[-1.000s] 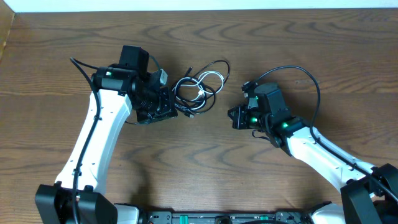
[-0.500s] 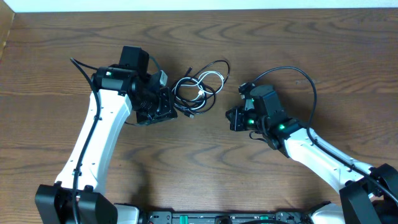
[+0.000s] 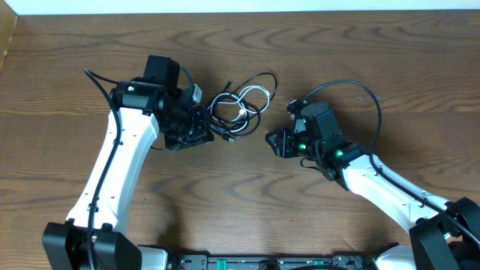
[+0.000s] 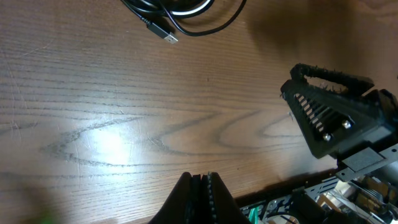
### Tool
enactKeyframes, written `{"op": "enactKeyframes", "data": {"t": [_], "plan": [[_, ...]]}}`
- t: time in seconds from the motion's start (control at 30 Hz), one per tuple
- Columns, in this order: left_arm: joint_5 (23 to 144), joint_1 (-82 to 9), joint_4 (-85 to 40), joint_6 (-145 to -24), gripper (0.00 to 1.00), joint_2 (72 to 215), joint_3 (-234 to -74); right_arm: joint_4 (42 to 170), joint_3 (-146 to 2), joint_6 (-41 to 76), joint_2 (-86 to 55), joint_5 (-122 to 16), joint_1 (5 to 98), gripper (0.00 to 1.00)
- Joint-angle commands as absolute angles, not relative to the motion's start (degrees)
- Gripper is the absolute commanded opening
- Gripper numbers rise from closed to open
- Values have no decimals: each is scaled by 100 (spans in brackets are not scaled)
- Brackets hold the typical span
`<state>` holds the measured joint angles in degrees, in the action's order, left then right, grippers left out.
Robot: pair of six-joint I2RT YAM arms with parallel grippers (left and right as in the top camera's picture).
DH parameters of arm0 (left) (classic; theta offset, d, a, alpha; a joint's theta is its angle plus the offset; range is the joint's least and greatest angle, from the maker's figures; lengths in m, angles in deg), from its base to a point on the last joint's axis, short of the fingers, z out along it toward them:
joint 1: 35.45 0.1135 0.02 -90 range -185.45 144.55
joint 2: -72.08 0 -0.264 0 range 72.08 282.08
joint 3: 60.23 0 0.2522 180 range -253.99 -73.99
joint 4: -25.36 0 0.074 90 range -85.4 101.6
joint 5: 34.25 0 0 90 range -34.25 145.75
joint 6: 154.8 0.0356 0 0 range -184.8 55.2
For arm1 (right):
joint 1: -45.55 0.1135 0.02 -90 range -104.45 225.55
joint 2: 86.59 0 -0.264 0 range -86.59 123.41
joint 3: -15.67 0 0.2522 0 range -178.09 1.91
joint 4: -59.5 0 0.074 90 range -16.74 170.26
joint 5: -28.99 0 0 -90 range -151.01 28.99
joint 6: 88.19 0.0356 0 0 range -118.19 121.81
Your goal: Untangle cables
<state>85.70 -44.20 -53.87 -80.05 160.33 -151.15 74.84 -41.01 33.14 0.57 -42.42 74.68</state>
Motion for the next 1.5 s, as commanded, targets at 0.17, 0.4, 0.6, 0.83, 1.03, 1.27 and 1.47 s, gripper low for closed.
{"op": "enactKeyframes", "data": {"t": [0.17, 0.4, 0.6, 0.83, 1.03, 1.27, 1.47], "plan": [[8638, -4444, -5378, -8039, 8, 16046, -15102, 7454, -4092, 3305, 77, -4264, 7492, 85], [8636, -4444, -5372, -8039, 8, 16048, -15102, 7449, -4092, 3308, 77, -4264, 7492, 99], [8614, -4444, -5363, -8039, 8, 16051, -15102, 7447, -4092, 3305, 77, -4264, 7492, 99], [8616, -4444, -5359, -8039, 8, 16051, -15102, 7427, -4092, 3308, 77, -4264, 7492, 99], [8616, -4444, -5337, -8059, 8, 16051, -15102, 7427, -4092, 3502, 77, -4264, 7492, 99], [8616, -4444, -5339, -8064, 8, 16051, -15102, 7427, -4092, 3504, 77, -4240, 7492, 99], [8616, -4444, -5337, -8064, 8, 16051, -15102, 7427, -4092, 3524, 77, -4218, 7492, 99]]}}
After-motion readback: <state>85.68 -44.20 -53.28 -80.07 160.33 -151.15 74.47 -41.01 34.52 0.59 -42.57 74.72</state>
